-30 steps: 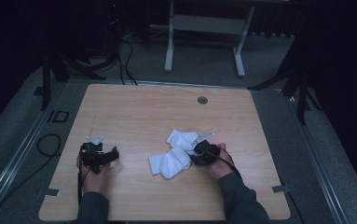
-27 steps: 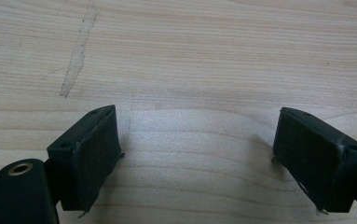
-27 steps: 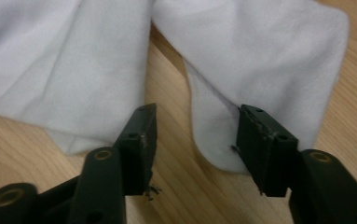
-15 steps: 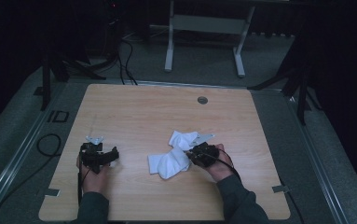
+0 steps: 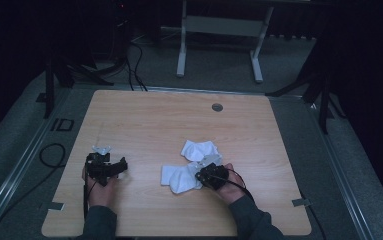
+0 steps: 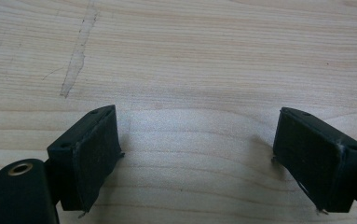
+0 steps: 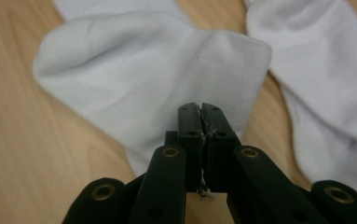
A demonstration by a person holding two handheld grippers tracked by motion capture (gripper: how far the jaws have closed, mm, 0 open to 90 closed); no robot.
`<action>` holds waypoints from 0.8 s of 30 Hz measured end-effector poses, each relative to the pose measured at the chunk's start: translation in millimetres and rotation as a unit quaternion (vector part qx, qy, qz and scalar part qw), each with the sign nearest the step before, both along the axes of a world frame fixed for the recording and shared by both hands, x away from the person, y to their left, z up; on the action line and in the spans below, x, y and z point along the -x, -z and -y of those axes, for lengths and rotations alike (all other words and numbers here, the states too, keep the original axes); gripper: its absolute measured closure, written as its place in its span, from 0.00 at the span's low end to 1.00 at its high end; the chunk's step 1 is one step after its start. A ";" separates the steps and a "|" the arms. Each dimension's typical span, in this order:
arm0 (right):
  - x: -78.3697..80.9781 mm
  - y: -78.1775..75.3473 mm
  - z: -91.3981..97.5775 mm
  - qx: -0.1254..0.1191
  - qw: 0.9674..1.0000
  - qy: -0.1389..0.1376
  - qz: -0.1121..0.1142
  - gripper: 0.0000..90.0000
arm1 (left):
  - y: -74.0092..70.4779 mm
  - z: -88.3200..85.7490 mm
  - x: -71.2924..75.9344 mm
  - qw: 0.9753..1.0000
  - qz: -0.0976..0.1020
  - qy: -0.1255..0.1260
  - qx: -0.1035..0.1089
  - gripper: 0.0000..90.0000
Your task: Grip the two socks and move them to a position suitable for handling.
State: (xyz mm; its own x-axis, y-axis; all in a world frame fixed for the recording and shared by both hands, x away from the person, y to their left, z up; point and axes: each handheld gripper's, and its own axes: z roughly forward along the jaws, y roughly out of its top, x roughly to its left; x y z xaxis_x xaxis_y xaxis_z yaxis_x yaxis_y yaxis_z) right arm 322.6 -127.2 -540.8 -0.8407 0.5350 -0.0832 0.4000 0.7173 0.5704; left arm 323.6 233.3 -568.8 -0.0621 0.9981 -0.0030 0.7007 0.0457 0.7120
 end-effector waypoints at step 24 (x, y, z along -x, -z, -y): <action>15.1 -1.8 -77.5 0.027 0.998 -0.061 -0.019 0.65 | -0.1 0.2 0.1 1.000 0.000 0.000 0.000 0.16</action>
State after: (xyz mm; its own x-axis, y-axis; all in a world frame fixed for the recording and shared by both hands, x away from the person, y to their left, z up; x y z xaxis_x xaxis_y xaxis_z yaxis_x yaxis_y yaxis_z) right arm 307.6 -49.8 -539.0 -0.9023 0.4246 -0.0748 0.3293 0.7907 0.5161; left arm 323.4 233.1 -568.8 -0.0618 0.9981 -0.0026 0.7011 0.0453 0.7116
